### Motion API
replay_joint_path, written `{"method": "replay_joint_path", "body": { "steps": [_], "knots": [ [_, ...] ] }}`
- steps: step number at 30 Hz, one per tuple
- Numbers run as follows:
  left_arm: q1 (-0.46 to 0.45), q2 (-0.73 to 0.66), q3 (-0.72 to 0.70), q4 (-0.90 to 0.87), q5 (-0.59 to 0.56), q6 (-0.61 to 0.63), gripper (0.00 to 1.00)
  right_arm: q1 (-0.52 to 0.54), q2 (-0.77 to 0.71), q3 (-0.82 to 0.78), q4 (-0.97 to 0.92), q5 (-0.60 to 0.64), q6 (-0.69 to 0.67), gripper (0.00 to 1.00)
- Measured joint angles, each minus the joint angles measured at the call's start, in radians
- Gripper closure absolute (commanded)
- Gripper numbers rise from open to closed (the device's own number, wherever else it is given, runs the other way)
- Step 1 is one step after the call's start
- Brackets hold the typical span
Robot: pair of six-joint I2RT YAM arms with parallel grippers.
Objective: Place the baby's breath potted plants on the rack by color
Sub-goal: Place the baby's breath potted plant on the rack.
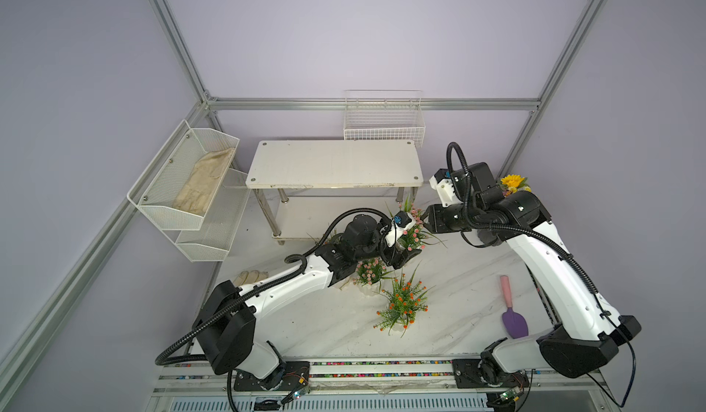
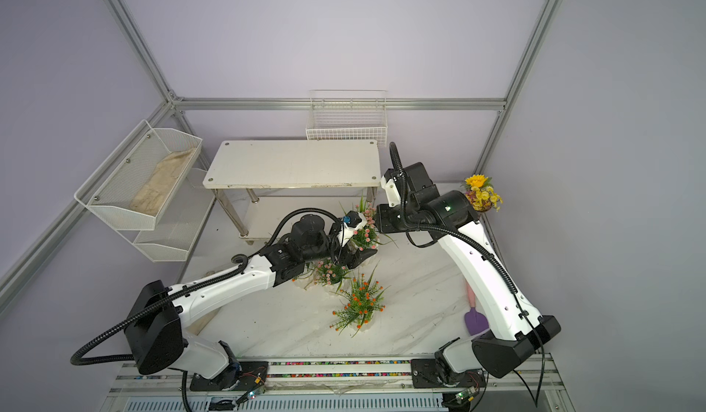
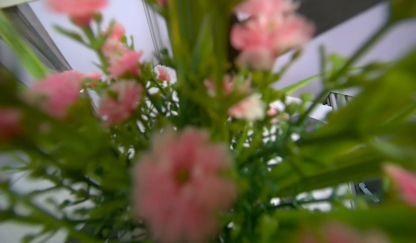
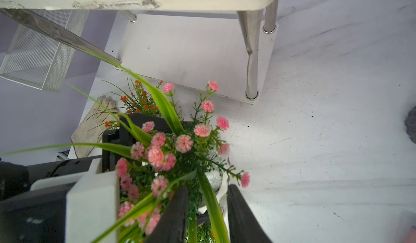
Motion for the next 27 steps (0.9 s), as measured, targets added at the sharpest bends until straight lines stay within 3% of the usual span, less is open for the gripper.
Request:
{"method": "replay_joint_path", "body": {
  "steps": [7, 15, 27],
  "knots": [
    [0.002, 0.000, 0.014, -0.030, -0.016, 0.000, 1.00, -0.015, -0.019, 0.003, -0.002, 0.083, 0.017, 0.63],
    [0.006, 0.000, 0.135, -0.127, -0.063, -0.001, 1.00, -0.079, -0.089, 0.009, -0.001, 0.187, 0.031, 0.59],
    [0.018, 0.000, 0.274, -0.212, -0.139, -0.001, 1.00, -0.110, -0.134, -0.058, 0.005, 0.248, 0.034, 0.55]
  ]
}}
